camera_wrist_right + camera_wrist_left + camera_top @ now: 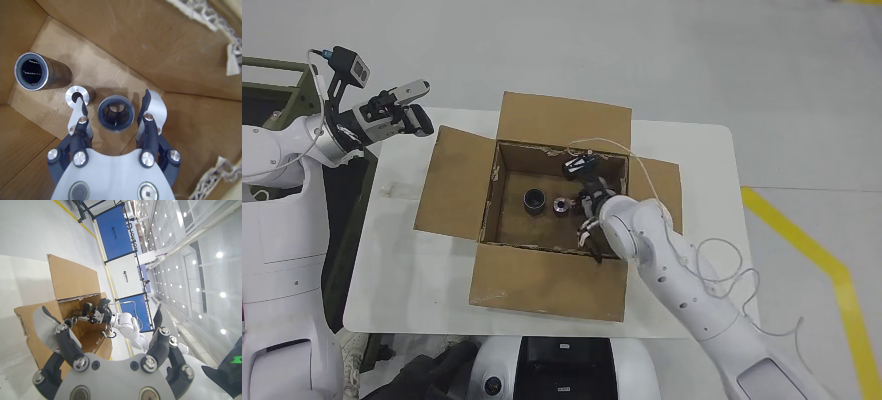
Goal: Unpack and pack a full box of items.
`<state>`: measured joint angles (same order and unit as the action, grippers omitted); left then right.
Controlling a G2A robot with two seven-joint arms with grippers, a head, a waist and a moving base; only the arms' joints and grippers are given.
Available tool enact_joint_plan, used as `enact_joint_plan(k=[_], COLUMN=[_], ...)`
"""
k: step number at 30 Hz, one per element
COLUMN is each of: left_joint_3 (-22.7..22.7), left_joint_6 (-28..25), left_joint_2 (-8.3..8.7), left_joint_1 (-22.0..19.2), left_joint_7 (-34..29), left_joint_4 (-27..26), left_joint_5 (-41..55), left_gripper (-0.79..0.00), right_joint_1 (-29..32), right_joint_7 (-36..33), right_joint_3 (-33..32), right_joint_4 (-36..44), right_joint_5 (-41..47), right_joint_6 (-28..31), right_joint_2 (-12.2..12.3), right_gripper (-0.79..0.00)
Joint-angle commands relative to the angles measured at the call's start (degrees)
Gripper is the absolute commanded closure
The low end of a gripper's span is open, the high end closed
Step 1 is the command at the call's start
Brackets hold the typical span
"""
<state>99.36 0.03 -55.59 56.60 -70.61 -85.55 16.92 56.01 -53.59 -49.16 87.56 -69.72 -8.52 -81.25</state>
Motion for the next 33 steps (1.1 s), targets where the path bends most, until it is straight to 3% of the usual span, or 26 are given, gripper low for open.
enact_joint_plan(k=[1,6,17,25,33], left_joint_3=[0.00,0.00,0.00,0.00,0.00], left_joint_6=[0.00,0.00,0.00,0.00,0.00], left_joint_2=[0.00,0.00,0.00,0.00,0.00], left_joint_1=[0.00,0.00,0.00,0.00,0.00], left_joint_7=[0.00,0.00,0.00,0.00,0.00], left_joint_4=[0.00,0.00,0.00,0.00,0.00], left_joint_5=[0.00,0.00,0.00,0.00,0.00], left_gripper=[-0.785,-0.785,-0.785,-0.785,-0.785], right_joint_1=[0.93,4.74,13.15,20.00,26.56], right_joint_7=[0.06,0.57,3.26,8.43,14.86], right_joint_3=[-0.50,-2.34,-7.57,-11.35,-18.68], right_joint_4=[1.99,8.94,22.36,30.34,35.10], right_joint_5=[-0.64,-2.30,-0.30,1.40,4.75], right_joint_6=[0.16,1.35,8.45,14.78,21.54], right_joint_2=[0.18,0.90,2.52,3.80,5.26], right_gripper=[-0.680,-0.720,-0.720,-0.785,-0.785])
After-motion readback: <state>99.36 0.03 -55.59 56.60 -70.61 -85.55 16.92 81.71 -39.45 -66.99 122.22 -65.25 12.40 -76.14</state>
